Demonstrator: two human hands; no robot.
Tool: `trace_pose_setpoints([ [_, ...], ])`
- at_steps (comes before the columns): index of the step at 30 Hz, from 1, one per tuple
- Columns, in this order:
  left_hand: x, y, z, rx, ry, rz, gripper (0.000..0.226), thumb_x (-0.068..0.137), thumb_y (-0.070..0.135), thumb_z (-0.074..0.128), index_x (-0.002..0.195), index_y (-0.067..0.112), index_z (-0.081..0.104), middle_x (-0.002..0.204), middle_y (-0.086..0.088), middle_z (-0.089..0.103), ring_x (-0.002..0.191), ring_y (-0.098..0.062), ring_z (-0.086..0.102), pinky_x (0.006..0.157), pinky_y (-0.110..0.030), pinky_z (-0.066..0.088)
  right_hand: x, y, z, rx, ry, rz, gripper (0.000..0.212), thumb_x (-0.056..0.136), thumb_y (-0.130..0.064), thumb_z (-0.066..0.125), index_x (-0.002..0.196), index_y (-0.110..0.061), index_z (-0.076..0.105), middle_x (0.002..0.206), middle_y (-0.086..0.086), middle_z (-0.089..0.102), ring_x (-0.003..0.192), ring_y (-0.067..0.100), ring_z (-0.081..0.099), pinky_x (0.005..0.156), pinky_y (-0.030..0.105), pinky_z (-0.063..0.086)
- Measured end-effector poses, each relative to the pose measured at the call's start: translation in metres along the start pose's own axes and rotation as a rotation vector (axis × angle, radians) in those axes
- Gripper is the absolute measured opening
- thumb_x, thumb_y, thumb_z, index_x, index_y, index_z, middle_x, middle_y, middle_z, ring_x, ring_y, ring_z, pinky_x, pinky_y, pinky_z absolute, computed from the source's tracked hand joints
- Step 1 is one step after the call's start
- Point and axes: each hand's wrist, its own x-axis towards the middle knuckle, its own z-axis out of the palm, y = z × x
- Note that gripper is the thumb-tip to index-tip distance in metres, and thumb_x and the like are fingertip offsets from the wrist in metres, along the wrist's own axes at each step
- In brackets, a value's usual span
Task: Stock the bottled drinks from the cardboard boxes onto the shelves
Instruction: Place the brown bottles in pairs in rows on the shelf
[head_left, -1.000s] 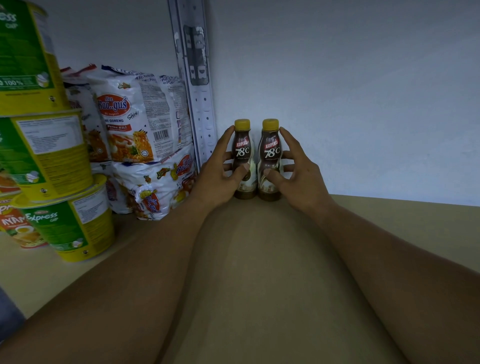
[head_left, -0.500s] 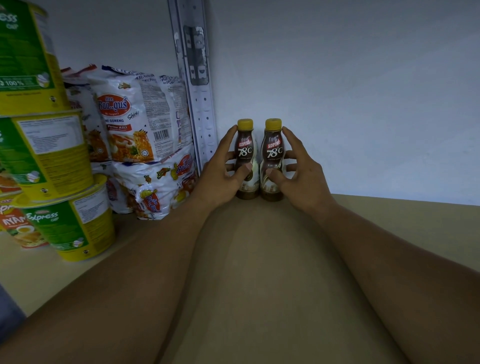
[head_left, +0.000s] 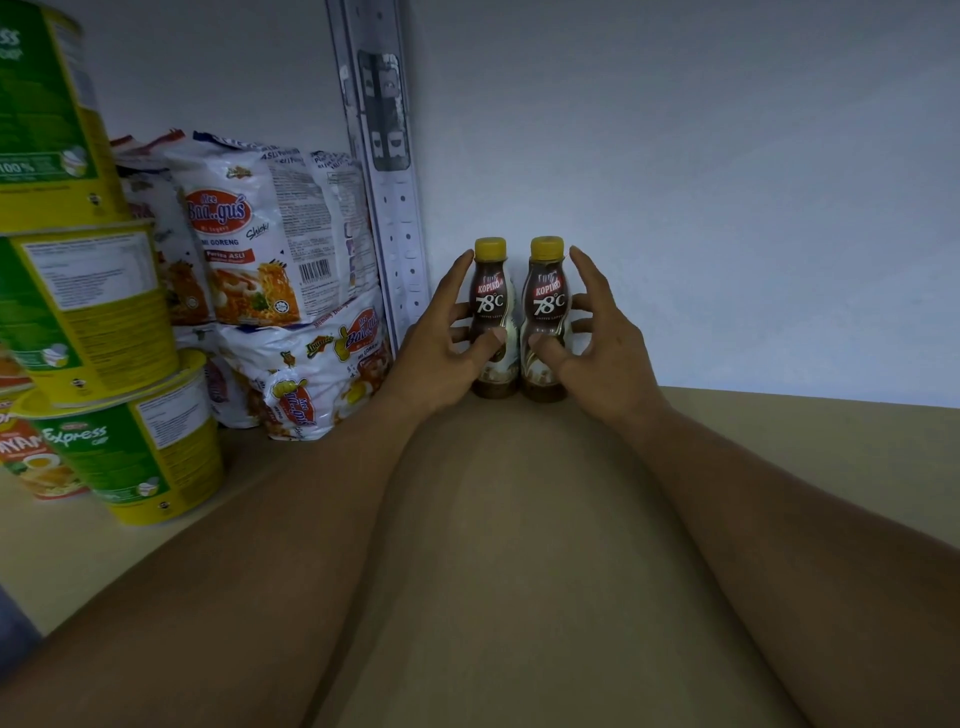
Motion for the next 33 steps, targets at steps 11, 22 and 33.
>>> trace_pose_setpoints([
  [11,-0.0034,0.0019,0.0003,-0.006,-0.029,0.02,0.094,0.094,0.012,0.074,0.16,0.045,0.015,0.152,0.005,0.048,0.123,-0.003,0.052,0.085,-0.006,0.05,0.0003,0.0011,-0.003,-0.005,-0.002,-0.005,0.082,0.094,-0.031,0.073,0.157,-0.045,0.023,0.144,-0.003,0.057,0.118,0.008,0.055,0.097,0.038,0.055],
  [22,-0.0035,0.0026,0.0008,0.0,-0.032,0.025,0.095,0.094,0.014,0.074,0.161,0.044,0.014,0.142,0.013,0.049,0.114,0.011,0.054,0.084,-0.005,0.049,0.0008,0.004,-0.003,-0.008,0.001,0.001,0.082,0.093,-0.031,0.073,0.156,-0.046,0.023,0.142,-0.003,0.058,0.113,0.005,0.054,0.096,0.039,0.055],
  [33,-0.002,0.0007,0.0021,0.015,-0.019,0.023,0.096,0.094,0.014,0.074,0.162,0.043,0.013,0.152,0.003,0.048,0.125,-0.004,0.053,0.083,-0.004,0.048,0.0002,0.0038,-0.0026,-0.019,0.0,0.013,0.083,0.093,-0.034,0.073,0.156,-0.047,0.022,0.142,-0.003,0.057,0.114,0.005,0.054,0.096,0.035,0.054],
])
